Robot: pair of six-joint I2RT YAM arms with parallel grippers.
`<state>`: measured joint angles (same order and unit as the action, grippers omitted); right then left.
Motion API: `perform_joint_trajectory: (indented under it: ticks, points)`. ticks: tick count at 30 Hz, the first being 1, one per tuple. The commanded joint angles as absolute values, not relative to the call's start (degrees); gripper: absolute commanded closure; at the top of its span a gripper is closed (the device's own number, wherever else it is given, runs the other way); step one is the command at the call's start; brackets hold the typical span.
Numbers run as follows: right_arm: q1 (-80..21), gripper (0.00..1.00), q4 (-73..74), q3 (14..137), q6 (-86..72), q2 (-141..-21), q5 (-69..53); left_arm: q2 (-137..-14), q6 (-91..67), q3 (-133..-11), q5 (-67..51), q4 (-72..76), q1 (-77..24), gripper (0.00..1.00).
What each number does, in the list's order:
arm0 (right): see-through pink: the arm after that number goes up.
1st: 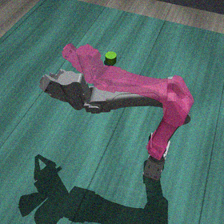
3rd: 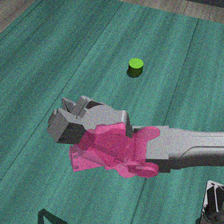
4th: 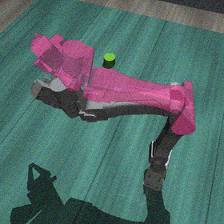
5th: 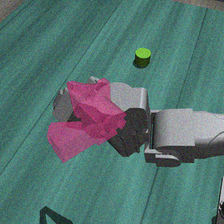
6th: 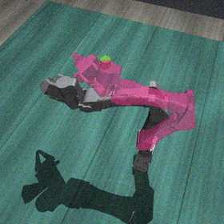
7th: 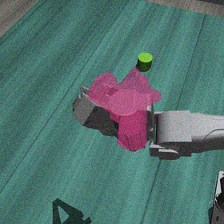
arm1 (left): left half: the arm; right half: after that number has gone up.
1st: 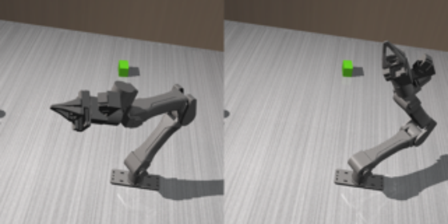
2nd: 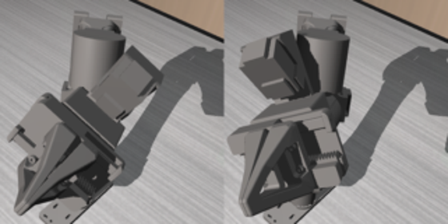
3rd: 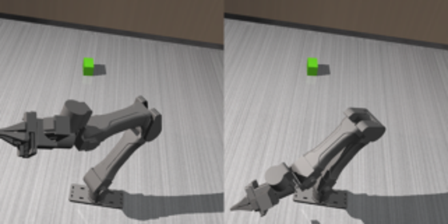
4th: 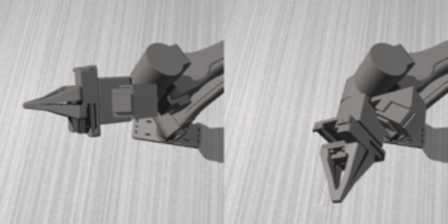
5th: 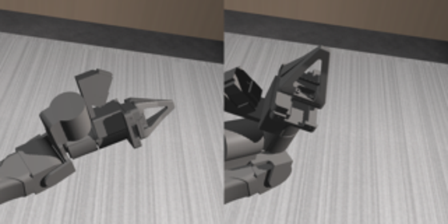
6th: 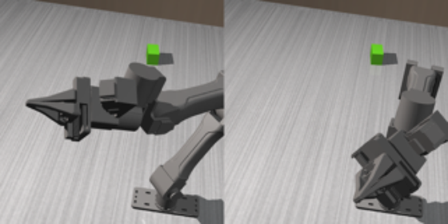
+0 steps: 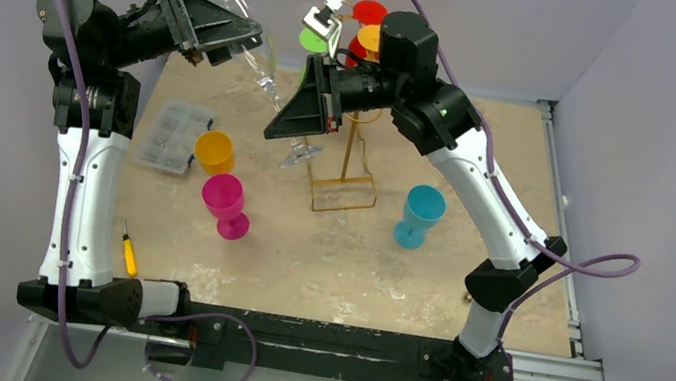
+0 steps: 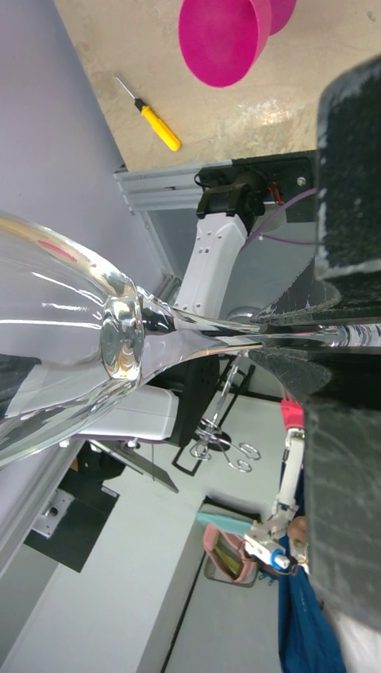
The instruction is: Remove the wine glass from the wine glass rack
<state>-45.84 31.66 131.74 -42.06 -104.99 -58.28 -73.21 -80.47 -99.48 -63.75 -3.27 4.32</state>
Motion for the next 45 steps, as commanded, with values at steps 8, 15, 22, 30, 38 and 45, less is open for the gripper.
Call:
perform_joint_trajectory:
  ticks: [8,15,22,30,38,45]
  points:
    - [-46.1,1.00,29.7,133.0,-39.3,-102.7,-58.4,-72.4,-81.6,-99.7,-64.3,-0.9,4.0,0.78]
    - [-46.1,0.66,32.7,132.8,-36.7,-102.1,-56.6,-72.3,-80.8,-100.0,-63.7,-0.9,4.0,0.91]
    - [-45.8,0.50,33.5,132.6,-35.9,-101.8,-56.0,-72.3,-79.7,-100.7,-63.3,-1.7,4.1,1.00]
    - [-45.3,0.43,34.2,132.7,-35.5,-101.7,-54.8,-71.8,-72.4,-103.3,-62.0,-9.1,4.1,1.00]
    - [-44.2,0.30,37.1,132.8,-33.4,-101.2,-49.2,-70.0,-59.5,-106.8,-57.2,-24.3,4.1,1.00]
    - [-42.9,0.29,40.0,132.9,-31.6,-100.6,-44.4,-68.1,-52.7,-107.4,-52.4,-31.2,4.0,1.00]
